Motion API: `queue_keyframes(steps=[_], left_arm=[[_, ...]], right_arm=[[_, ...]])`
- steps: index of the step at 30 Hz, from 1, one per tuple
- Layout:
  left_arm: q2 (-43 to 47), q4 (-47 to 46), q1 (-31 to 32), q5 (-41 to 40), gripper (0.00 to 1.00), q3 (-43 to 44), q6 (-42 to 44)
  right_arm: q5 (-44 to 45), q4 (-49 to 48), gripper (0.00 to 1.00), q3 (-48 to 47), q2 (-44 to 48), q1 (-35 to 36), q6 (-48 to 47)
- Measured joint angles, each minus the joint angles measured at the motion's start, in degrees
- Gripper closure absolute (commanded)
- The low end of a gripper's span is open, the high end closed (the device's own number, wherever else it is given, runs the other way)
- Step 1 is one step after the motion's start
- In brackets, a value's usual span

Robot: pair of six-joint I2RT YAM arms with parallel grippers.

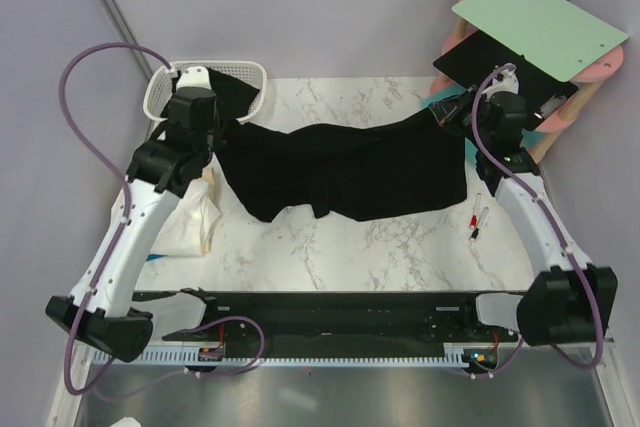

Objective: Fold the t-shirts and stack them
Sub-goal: Flatten out the tshirt

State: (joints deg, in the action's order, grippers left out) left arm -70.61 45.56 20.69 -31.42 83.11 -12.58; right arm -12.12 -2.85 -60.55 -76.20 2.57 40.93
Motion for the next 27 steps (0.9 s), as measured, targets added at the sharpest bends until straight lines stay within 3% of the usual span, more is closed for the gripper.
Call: queue_keyframes(steps=[5, 13, 21, 27], left_arm=[[8.74, 1.31, 0.00, 0.74, 0.98, 2.62, 0.63], [20.28, 5.20, 0.00, 7.85, 0.98, 17.84, 1.64], [24.28, 10.71, 0.02, 15.54, 0.98, 36.59, 1.77], [23.54, 12.74, 0.00, 18.18, 0.98, 42.95, 1.77]], right_arm=[[0.50, 9.49, 1.00, 0.11, 15.26, 0.61, -5.18], [0.72, 23.56, 1.00, -2.69, 36.13, 0.70, -11.02], [1.81, 34.25, 1.00, -17.53, 44.61, 0.76, -14.32], [4.55, 37.22, 1.00, -26.36, 45.11, 0.87, -15.93]])
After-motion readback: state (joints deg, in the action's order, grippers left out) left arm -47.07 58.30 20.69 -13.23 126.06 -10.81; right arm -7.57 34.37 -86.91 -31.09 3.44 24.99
